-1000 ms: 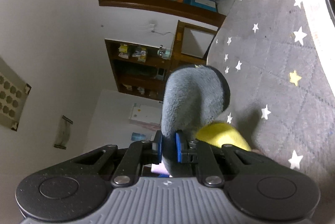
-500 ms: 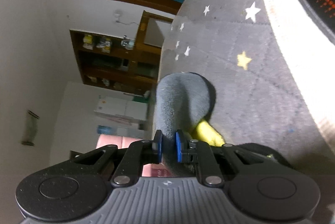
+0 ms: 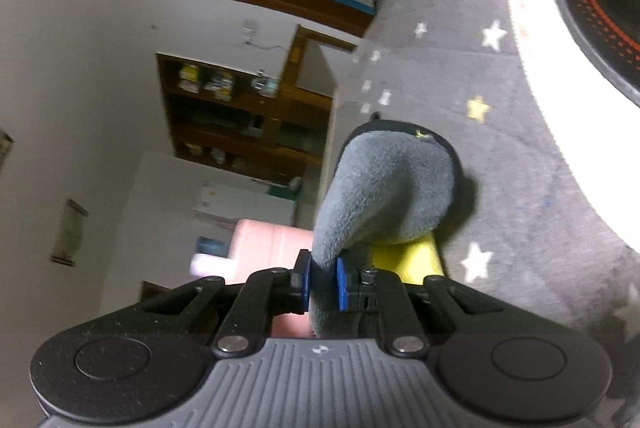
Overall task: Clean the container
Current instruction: 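Wipe the bottle's base again with the cloth in the right tool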
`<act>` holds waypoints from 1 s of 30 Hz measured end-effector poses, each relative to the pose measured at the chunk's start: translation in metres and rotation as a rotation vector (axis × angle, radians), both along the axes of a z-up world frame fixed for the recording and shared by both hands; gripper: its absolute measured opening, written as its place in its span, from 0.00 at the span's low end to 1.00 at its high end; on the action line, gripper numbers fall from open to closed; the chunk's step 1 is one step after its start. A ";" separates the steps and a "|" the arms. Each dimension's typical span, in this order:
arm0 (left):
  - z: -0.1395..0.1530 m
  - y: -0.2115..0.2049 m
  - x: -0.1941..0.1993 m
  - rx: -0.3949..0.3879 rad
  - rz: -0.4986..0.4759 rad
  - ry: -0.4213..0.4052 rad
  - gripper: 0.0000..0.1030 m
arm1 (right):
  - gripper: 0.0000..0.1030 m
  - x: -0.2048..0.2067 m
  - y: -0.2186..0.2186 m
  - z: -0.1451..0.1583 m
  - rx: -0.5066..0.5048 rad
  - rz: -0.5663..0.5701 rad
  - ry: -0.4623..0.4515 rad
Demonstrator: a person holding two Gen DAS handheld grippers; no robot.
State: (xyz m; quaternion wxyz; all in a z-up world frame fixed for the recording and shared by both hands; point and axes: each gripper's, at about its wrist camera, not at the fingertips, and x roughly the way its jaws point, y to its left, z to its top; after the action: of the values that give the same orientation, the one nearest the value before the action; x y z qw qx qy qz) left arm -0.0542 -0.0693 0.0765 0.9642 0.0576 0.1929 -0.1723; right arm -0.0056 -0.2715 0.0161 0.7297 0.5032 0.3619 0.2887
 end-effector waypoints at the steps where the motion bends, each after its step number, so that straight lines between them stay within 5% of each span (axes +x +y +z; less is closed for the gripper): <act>1: 0.000 0.001 -0.001 0.005 -0.014 -0.004 0.79 | 0.13 0.002 0.000 0.005 0.003 -0.001 -0.014; 9: -0.007 0.010 -0.005 0.058 -0.166 -0.048 0.79 | 0.13 0.029 0.003 0.029 0.099 0.023 -0.067; 16: -0.009 0.020 0.001 0.054 -0.250 -0.049 0.79 | 0.13 0.058 0.014 0.008 0.161 0.053 -0.001; 24: -0.013 0.015 0.002 0.022 -0.196 -0.007 0.81 | 0.13 0.058 0.019 -0.034 0.077 0.045 0.110; 30: -0.012 0.012 0.000 -0.001 -0.113 0.012 0.81 | 0.13 0.041 0.018 -0.035 -0.015 0.030 0.098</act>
State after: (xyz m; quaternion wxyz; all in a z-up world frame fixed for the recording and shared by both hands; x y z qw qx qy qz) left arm -0.0546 -0.0577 0.0643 0.9519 0.0667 0.1951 -0.2268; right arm 0.0358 -0.2538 -0.0190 0.7104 0.5057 0.4070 0.2718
